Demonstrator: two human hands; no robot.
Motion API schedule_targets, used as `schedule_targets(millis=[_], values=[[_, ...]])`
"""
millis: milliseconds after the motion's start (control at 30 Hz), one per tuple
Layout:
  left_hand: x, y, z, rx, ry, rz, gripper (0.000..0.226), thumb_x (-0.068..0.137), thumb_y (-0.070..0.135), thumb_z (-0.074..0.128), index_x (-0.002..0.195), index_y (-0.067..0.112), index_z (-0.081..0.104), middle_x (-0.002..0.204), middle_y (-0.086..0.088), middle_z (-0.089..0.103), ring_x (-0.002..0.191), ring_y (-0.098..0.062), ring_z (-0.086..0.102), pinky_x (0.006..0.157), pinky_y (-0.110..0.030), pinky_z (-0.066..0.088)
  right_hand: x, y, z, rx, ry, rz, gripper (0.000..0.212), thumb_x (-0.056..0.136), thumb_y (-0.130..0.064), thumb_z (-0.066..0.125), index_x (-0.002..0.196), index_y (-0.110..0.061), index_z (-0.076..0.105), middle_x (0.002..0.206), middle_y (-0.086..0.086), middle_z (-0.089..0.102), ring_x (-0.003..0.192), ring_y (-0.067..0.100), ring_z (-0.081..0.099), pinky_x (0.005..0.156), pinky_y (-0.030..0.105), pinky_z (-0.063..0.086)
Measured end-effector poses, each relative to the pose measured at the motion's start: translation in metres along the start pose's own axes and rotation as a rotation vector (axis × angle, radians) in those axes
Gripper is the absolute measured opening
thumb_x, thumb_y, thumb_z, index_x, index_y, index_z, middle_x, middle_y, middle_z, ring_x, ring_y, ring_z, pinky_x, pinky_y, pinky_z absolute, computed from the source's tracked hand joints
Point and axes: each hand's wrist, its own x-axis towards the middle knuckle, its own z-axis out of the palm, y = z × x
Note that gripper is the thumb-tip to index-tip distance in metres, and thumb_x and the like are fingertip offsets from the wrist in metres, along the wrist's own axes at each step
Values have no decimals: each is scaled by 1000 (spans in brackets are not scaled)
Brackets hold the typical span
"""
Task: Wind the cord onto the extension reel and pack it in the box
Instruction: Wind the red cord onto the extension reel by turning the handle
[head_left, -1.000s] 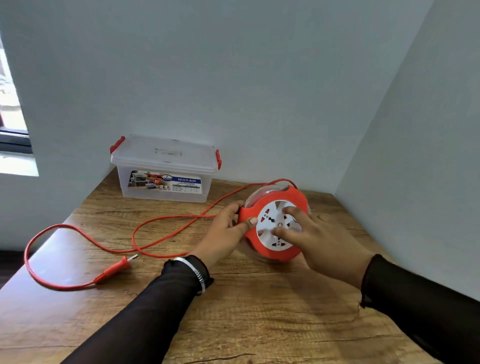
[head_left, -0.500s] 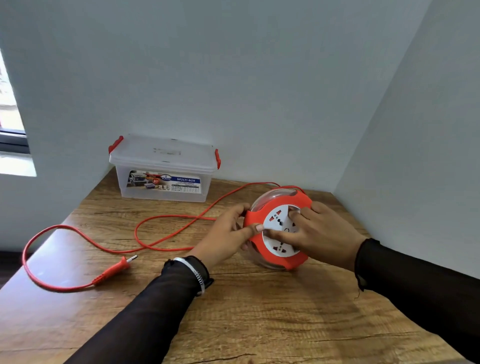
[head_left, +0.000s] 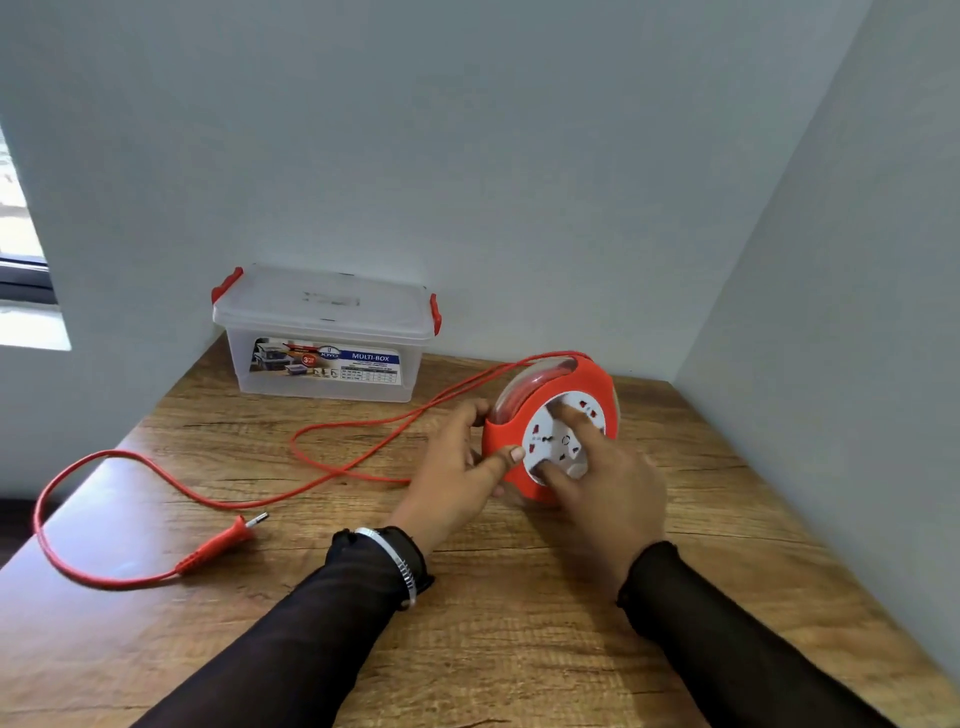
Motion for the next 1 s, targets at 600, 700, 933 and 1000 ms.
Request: schedule_targets(millis=[600, 700, 933, 1000], values=[[-4, 2, -2, -4, -7, -17, 40, 78, 6, 75, 103, 22, 48, 108, -5, 63, 75, -31, 72, 60, -48, 61, 11, -42, -9, 1321, -182, 1016, 55, 85, -38, 68, 132, -21, 45, 115, 8, 65, 59, 6, 56, 43, 20, 40], [-4, 3, 1, -17, -4, -2, 39, 79, 2, 73, 99, 28, 51, 98, 10, 66, 70, -23, 71, 57, -43, 61, 12, -36, -14, 1452, -303, 1128, 30, 94, -32, 56, 117, -13, 53, 77, 4, 64, 37, 5, 41, 37, 18, 26], [-3, 12, -5, -131, 16, -113, 38, 85, 8, 68, 120, 11, 53, 103, -12, 70, 64, -30, 67, 52, -29, 56, 1, -27, -41, 1187, -436, 929, 19, 89, -17, 60, 108, -10, 60, 96, 2, 73, 52, 8, 56, 42, 20, 33], [-2, 15, -8, -152, 27, -138, 37, 87, 11, 66, 122, 9, 53, 98, -15, 71, 56, -22, 64, 47, -24, 54, -6, -20, -47, 819, -322, 627, 29, 86, -15, 66, 113, -16, 55, 103, -2, 66, 70, 8, 58, 51, 16, 39]])
